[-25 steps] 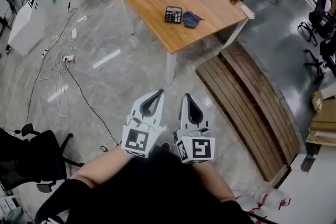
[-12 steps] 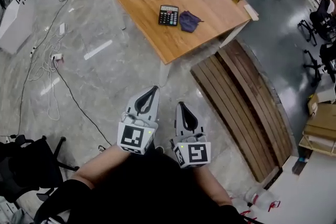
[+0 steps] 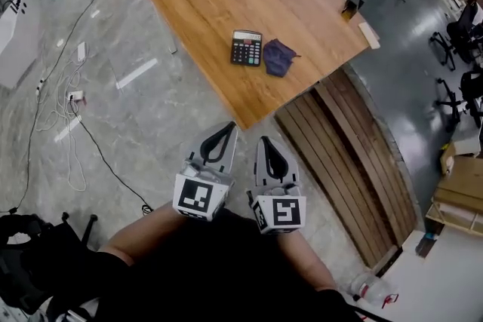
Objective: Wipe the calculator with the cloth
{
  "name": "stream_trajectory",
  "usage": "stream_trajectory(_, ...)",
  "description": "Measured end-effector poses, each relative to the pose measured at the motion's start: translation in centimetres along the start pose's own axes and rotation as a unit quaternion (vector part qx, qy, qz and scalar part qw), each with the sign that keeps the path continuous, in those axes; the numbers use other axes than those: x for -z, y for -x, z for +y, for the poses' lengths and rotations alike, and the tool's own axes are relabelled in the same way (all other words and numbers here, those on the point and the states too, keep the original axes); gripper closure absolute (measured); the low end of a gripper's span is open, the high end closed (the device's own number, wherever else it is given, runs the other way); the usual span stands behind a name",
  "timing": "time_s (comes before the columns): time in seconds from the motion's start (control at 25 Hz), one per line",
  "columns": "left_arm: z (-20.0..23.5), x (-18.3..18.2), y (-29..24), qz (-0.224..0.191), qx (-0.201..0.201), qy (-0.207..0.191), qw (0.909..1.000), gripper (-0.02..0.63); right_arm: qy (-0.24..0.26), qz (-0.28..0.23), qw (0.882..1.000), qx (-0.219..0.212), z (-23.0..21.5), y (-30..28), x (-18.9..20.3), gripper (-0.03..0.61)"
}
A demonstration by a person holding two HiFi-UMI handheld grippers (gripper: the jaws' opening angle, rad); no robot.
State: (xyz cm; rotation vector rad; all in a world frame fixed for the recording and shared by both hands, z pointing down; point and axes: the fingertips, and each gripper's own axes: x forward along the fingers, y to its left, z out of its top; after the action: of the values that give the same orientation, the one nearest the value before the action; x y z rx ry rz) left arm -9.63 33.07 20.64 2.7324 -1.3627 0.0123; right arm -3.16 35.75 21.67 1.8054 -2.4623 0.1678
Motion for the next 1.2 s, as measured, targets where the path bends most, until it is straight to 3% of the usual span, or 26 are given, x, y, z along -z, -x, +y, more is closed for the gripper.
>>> stream_trajectory(0.32, 5.5, -1.6, -3.1, -0.010, -0.004, -0.014, 0.9998, 0.607, -0.005, -0.002, 1.000, -0.014, 0.9, -5.4, -2.0, 0.563)
stream_trajectory(0.48, 6.6, -0.3, -5.1, 0.005, -0.006, -0.001, 1.0000, 0.607, -0.013, -0.019, 1.000, -0.020, 0.0, -7.7, -2.3, 0.563)
stream_trajectory(0.68, 7.5, 1.0, -8.7, 0.021, -0.018, 0.013, 0.9995, 0.607, -0.006, -0.029, 0.999, -0.029, -2.1, -10.9, -1.8, 0.563)
stream_trajectory(0.96, 10.4, 0.6, -17.0, 0.035, -0.041, 0.001, 0.9986, 0.607, 0.019, -0.031, 0.994, -0.101, -5.6, -18.6, -3.2, 0.563)
stream_trajectory(1.2, 12.3, 1.0, -24.8, 0.044, -0.062, -0.004, 0.9971, 0.607, 0.010, -0.033, 0.994, -0.108, -11.4, -25.6, -3.5, 0.563)
